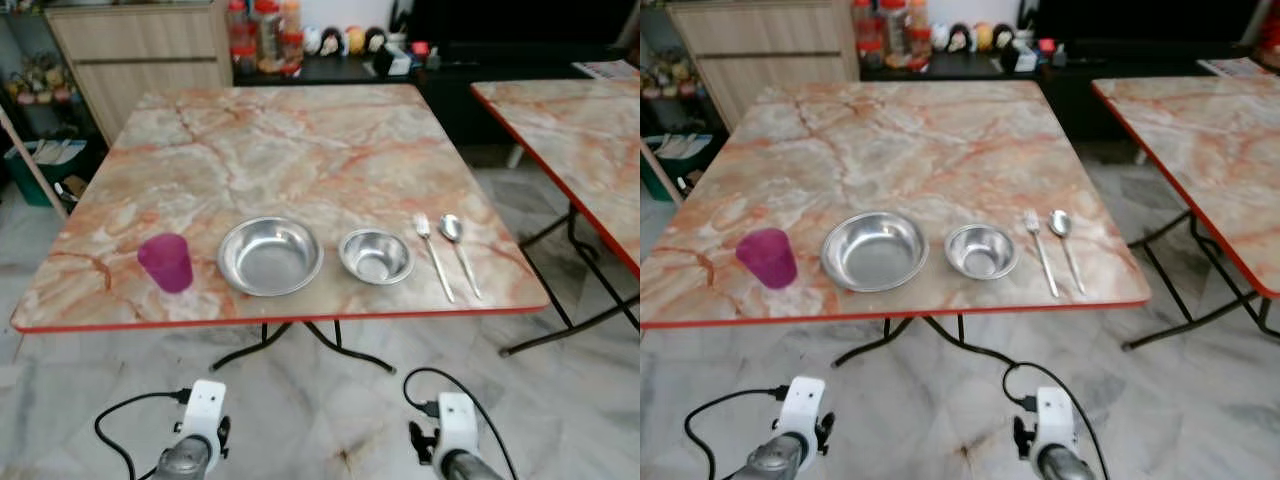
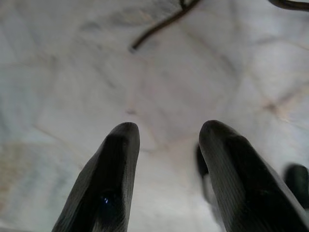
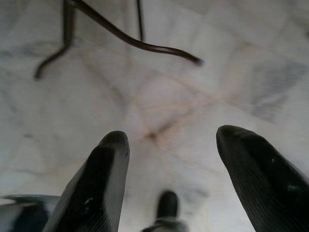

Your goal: Setting the table

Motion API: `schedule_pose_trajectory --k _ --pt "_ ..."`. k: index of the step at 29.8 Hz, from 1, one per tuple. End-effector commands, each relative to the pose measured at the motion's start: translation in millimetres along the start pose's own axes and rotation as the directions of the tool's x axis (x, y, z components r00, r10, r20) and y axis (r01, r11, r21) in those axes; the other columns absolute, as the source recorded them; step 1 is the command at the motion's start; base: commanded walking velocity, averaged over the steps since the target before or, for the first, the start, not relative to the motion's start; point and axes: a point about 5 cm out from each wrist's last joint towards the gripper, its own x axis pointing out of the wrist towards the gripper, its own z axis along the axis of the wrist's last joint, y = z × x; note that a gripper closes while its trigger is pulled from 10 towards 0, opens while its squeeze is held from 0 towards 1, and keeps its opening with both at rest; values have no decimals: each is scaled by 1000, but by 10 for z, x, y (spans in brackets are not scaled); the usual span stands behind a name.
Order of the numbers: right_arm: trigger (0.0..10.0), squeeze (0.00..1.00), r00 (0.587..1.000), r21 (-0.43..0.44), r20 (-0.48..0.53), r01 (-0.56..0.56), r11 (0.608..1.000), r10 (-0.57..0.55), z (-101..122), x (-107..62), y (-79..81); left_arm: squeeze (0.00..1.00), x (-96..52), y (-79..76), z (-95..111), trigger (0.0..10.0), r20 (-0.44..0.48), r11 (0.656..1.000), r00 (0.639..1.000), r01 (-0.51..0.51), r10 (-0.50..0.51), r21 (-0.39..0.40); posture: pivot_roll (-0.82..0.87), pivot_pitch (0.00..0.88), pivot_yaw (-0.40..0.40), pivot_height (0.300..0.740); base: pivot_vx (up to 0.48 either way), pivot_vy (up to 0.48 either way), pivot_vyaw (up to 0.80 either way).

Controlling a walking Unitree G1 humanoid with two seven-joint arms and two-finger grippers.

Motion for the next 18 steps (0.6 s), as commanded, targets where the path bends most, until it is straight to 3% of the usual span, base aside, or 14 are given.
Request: schedule_pose_trajectory --k 1,7,13,18 --pt "10000 0 999 0 -17 30 1000 -30 -50 -24 -119 0 5 -54 15 10000 4 1000 1000 10 -10 -1 90 103 -19 740 296 0 0" --pt "10000 0 999 -5 -19 25 1000 -26 -53 -24 -112 0 -5 -16 -6 10000 7 1000 1000 -8 8 8 95 101 -20 740 0 0 0" --pt "10000 0 1000 -6 -20 23 1000 -23 -60 -24 -99 0 -30 159 -22 10000 44 996 996 -83 82 20 106 102 -19 740 0 0 0" --pt "10000 0 999 -9 -26 18 1000 -18 -79 -27 -92 0 -62 349 42 10000 134 972 974 -198 181 125 114 111 -19 740 0 0 0"
